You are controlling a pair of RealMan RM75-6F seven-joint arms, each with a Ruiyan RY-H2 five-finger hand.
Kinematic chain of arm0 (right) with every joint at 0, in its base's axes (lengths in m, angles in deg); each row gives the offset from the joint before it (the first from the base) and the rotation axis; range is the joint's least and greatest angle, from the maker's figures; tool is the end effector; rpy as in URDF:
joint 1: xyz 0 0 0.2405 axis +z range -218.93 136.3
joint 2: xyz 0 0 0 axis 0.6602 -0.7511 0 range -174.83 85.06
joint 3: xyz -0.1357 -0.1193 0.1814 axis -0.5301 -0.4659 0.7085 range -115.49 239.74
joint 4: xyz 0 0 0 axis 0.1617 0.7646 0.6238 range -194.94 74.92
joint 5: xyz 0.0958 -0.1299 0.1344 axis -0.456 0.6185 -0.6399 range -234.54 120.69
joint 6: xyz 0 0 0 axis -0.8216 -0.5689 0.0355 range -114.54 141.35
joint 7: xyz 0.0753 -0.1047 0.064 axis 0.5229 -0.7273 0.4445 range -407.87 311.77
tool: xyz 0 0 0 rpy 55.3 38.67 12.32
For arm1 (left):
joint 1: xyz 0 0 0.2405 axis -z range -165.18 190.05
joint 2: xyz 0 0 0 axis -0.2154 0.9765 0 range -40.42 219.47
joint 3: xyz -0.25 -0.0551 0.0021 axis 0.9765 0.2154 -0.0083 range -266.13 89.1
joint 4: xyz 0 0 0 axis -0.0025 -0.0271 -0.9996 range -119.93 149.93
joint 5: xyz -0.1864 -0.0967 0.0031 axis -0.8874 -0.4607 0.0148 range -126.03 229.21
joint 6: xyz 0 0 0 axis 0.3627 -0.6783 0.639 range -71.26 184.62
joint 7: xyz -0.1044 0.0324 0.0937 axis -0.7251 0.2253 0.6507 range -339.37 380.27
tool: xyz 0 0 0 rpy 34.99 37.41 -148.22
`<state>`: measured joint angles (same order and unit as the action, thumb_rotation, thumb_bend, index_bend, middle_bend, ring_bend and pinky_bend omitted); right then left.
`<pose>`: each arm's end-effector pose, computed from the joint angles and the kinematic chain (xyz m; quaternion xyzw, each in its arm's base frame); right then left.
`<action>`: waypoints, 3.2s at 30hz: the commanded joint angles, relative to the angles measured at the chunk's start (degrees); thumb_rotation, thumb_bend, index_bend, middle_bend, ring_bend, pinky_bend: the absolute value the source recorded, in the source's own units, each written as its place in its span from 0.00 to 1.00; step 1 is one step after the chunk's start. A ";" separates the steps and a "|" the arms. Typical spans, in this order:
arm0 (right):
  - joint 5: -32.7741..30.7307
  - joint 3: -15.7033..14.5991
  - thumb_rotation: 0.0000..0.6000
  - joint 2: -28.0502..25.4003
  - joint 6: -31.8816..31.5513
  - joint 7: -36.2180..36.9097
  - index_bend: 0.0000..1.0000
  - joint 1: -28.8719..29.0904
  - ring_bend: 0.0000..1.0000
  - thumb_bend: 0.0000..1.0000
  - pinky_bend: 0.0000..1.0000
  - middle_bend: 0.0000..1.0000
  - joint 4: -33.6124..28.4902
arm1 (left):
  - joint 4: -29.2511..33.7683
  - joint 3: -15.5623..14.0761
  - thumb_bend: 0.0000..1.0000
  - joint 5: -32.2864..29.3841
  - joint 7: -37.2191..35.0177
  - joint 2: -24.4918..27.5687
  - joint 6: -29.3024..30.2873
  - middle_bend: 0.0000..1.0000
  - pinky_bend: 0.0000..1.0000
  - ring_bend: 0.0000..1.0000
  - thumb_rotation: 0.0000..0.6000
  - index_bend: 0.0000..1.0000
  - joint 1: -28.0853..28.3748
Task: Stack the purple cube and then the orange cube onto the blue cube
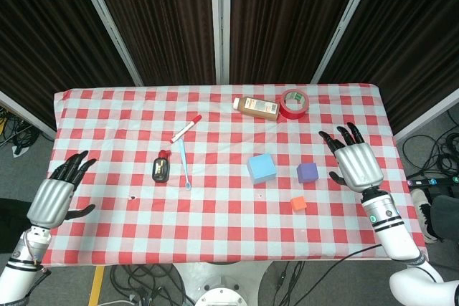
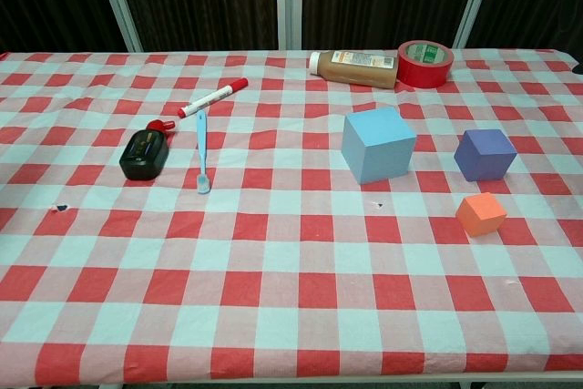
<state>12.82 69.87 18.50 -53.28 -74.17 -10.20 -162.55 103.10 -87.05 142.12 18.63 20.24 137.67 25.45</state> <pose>-0.1999 -0.3068 0.1245 0.7212 -0.2817 0.3305 0.5397 -0.2845 0.2178 0.1193 -0.6543 -0.3661 -0.4232 0.5086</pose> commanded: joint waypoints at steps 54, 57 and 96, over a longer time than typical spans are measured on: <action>-1.30 -2.70 1.00 21.37 15.62 2.56 0.00 6.75 0.09 0.10 0.00 0.37 29.00 | -3.18 -0.16 0.16 0.01 -3.26 0.58 1.62 0.12 0.21 0.06 1.00 0.15 -0.76; -1.13 -2.44 1.00 21.71 14.91 2.97 0.00 6.60 0.12 0.11 0.00 0.40 29.10 | -3.12 -0.20 0.16 0.08 -3.31 0.68 1.73 0.12 0.21 0.07 1.00 0.15 -0.82; -22.06 3.81 1.00 11.10 14.59 -19.64 0.01 19.82 0.16 0.12 0.00 0.45 1.22 | -3.97 -0.89 0.16 1.45 -7.45 2.24 4.19 0.12 0.21 0.06 1.00 0.15 -2.15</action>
<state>-8.14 74.09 28.83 -39.06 -92.85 8.63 -161.52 99.47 -87.79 143.39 11.55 22.39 141.61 23.50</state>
